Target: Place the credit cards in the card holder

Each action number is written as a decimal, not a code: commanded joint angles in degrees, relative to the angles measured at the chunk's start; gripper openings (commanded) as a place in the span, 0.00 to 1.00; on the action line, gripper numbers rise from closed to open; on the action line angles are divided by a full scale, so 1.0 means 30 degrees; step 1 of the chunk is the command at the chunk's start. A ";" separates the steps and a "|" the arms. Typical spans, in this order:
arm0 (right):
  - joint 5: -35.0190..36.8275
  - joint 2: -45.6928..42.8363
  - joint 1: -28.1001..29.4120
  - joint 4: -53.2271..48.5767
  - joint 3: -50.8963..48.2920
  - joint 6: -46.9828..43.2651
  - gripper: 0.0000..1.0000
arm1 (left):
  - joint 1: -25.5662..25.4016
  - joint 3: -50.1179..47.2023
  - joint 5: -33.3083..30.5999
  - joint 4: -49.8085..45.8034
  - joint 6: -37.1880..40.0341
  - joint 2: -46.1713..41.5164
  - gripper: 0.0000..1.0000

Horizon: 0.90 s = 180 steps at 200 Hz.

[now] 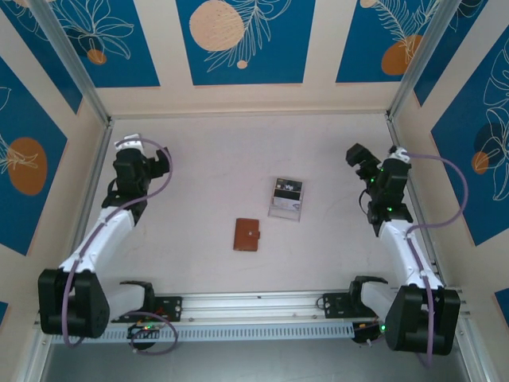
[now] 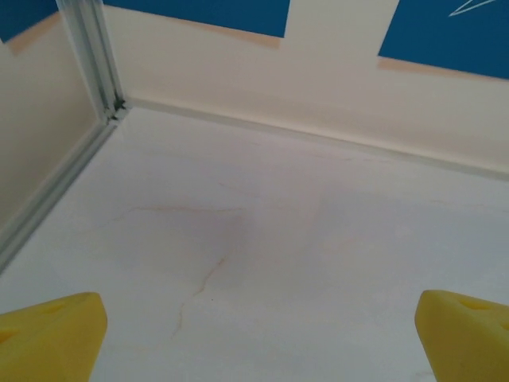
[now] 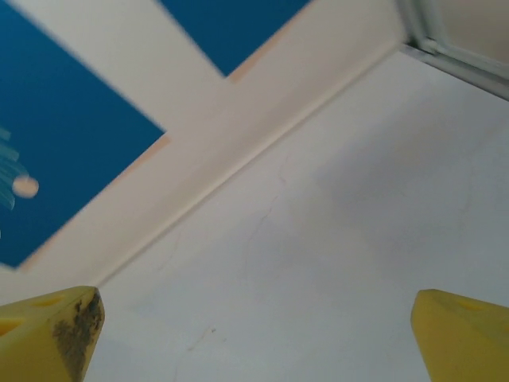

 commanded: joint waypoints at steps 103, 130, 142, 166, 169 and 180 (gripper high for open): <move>0.0650 0.2600 0.9082 -1.0849 0.5596 -0.2457 0.81 | -0.7573 -0.2166 0.5246 -0.6157 -0.6275 -0.1320 0.76; 0.0034 0.3437 1.1829 -1.0859 0.5767 -0.3617 0.72 | -1.0168 -0.3762 0.5364 -0.4049 -0.8447 -0.0016 0.61; -0.0004 0.4103 1.2984 -1.1118 0.5987 -0.4091 0.69 | -1.1327 -0.4588 0.5272 -0.2554 -0.9490 0.0571 0.57; -0.0844 0.5367 1.4720 -1.1554 0.6019 -0.3761 0.63 | -1.3128 -0.4792 0.4564 -0.0714 -1.0153 0.2450 0.55; -0.0887 0.5504 1.4915 -1.1581 0.5997 -0.3591 0.62 | -1.3275 -0.4673 0.4524 -0.0689 -1.0133 0.2710 0.54; -0.0696 0.6163 1.5843 -1.1733 0.5923 -0.3140 0.60 | -1.3528 -0.4443 0.4499 -0.0466 -1.0073 0.3516 0.54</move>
